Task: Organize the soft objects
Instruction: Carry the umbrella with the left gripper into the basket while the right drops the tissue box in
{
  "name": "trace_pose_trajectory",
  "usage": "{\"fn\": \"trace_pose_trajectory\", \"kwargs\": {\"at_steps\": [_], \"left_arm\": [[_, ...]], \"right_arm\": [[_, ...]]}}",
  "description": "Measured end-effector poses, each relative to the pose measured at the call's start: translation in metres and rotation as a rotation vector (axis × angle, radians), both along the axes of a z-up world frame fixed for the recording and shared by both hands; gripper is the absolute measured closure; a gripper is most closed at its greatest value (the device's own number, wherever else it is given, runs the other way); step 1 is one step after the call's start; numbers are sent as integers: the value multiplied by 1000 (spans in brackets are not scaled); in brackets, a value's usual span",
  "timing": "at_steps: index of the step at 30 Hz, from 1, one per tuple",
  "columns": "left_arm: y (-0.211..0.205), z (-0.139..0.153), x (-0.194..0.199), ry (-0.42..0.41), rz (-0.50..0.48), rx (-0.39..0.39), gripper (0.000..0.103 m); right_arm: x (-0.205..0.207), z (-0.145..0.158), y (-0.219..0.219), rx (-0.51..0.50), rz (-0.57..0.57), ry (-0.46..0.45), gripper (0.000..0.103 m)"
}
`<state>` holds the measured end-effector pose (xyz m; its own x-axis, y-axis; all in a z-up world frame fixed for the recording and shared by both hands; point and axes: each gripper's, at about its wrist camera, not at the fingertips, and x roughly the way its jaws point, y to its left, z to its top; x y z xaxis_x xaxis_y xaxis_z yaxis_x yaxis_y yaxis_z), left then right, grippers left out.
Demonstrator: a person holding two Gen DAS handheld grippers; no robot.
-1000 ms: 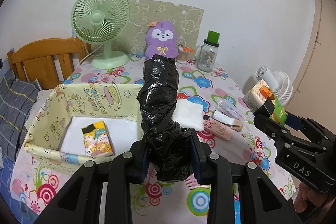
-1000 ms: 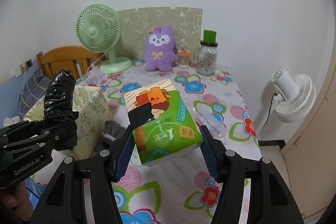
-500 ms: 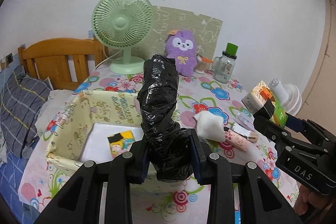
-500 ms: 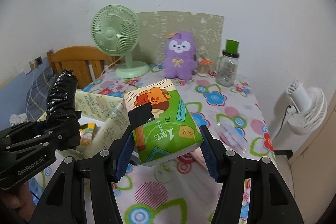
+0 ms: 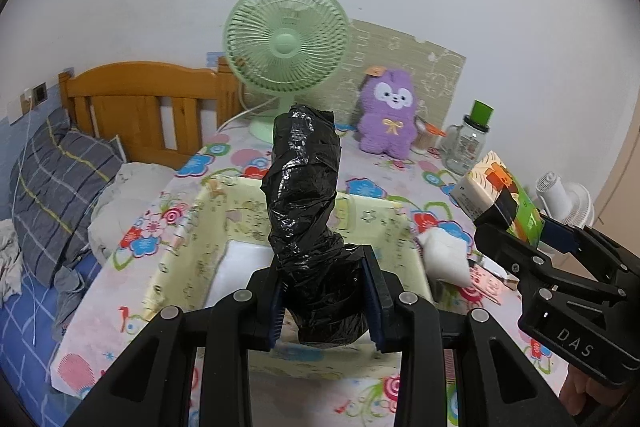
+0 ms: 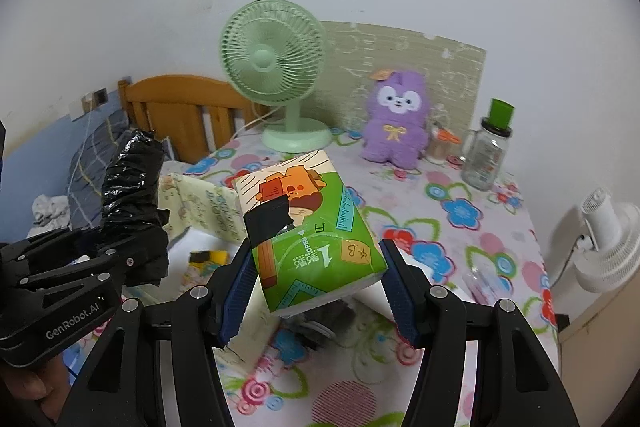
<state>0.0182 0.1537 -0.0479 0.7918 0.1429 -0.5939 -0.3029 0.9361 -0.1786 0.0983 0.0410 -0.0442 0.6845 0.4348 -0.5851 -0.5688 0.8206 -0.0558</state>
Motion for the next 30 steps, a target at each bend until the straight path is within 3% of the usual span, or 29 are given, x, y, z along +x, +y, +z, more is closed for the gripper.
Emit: {"fn": "trace_pose_trajectory", "kwargs": {"at_steps": [11, 30], "left_arm": [[30, -3, -3, 5, 63, -7, 70], [42, -13, 3, 36, 73, -18, 67]], "right_arm": [[5, -1, 43, -19, 75, 3, 40], [17, -15, 60, -42, 106, 45, 40]]}}
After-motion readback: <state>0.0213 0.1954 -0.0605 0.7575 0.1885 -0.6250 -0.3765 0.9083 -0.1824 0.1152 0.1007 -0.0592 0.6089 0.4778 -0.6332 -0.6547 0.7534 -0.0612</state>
